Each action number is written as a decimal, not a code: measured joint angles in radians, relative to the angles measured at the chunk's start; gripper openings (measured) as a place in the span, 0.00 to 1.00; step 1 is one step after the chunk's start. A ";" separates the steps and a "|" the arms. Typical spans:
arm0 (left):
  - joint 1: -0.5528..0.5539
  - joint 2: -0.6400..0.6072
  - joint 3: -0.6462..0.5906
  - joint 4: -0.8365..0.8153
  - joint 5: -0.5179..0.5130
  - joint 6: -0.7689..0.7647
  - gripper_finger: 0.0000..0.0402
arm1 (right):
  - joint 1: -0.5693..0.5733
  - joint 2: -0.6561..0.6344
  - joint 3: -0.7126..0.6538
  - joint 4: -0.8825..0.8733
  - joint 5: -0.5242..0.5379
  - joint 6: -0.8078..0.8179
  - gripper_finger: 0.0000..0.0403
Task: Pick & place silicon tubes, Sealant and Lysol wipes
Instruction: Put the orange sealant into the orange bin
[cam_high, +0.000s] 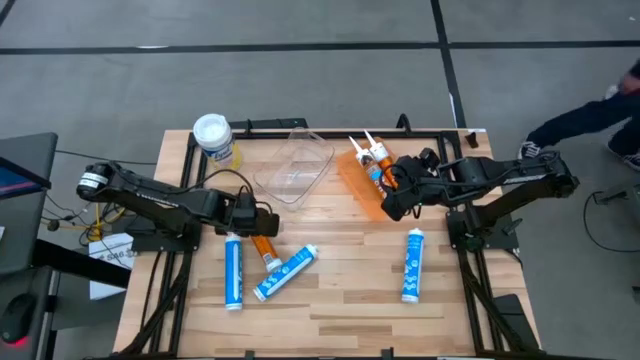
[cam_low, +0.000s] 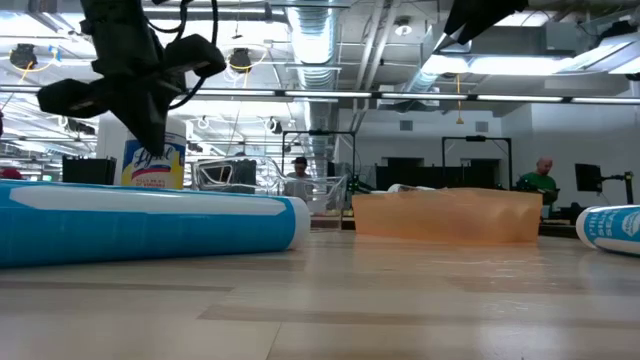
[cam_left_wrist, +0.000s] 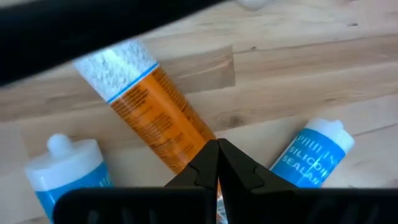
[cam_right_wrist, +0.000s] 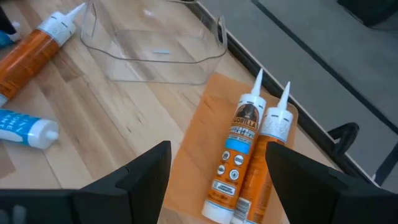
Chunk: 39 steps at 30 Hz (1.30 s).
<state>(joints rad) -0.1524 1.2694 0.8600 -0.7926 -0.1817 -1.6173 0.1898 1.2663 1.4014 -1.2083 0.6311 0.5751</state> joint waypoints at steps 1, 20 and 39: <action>0.001 0.000 0.000 0.005 -0.010 0.004 0.00 | 0.000 0.000 0.000 0.000 0.000 0.000 0.63; 0.002 0.000 0.000 -0.043 0.028 -0.064 0.00 | 0.000 0.000 0.000 -0.006 -0.001 -0.011 0.63; 0.002 0.000 0.000 -0.082 -0.043 -0.079 0.22 | 0.000 0.000 0.000 -0.007 -0.003 -0.011 0.63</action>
<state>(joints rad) -0.1509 1.2694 0.8597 -0.8742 -0.2249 -1.6958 0.1898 1.2667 1.4014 -1.2156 0.6285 0.5640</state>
